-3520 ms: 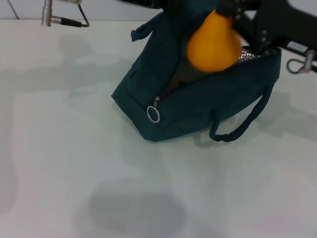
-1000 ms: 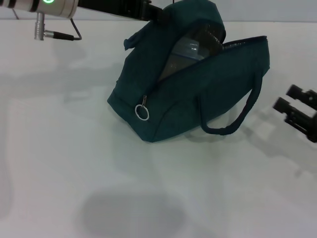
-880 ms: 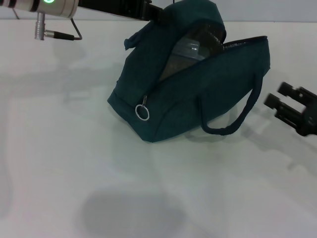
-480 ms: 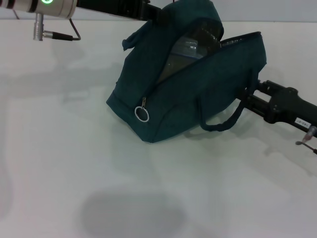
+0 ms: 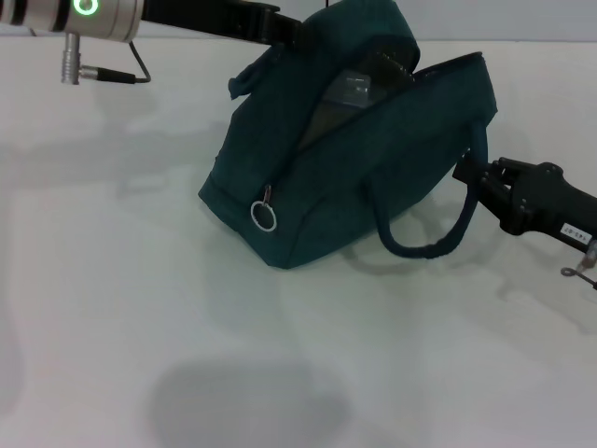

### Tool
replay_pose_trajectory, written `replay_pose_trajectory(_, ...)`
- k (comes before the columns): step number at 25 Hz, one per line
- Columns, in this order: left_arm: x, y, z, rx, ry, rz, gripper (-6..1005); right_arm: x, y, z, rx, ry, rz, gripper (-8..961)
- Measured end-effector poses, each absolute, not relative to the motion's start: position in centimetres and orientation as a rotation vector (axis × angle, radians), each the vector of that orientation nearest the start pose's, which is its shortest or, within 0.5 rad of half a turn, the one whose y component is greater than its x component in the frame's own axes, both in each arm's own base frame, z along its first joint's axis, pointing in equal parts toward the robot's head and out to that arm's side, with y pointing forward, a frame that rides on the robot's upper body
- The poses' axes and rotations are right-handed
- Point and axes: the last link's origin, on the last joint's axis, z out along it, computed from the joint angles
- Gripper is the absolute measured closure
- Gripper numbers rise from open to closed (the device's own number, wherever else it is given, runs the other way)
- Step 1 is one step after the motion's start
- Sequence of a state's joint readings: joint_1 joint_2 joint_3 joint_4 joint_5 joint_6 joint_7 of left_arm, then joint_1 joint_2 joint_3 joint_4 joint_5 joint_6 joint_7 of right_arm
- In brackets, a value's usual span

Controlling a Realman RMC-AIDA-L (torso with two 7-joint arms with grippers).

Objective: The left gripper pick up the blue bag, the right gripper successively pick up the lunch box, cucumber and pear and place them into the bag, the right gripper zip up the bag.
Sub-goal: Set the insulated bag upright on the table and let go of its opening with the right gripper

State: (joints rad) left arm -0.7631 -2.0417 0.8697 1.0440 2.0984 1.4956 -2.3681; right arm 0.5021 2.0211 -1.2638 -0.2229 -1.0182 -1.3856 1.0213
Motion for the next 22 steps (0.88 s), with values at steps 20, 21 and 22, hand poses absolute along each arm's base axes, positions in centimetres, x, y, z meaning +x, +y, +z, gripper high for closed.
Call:
replay_pose_trajectory(20, -15.1, 37.1, 5.3, -2.735, -1.269, -0.779, 952, 25.0, 28.0, 3.6, -2.582, 0.339, 1.467, 891)
replay_pose_trajectory(21, -15.2, 36.6, 5.2, -2.752, -1.279, -0.806, 952, 24.9, 27.9, 4.0, -2.590, 0.322, 1.484, 891)
replay_pose_trajectory(22, -15.4, 36.0, 5.2, -2.765, -1.291, -0.843, 952, 24.8, 27.7, 4.3, -2.597, 0.306, 1.500, 891)
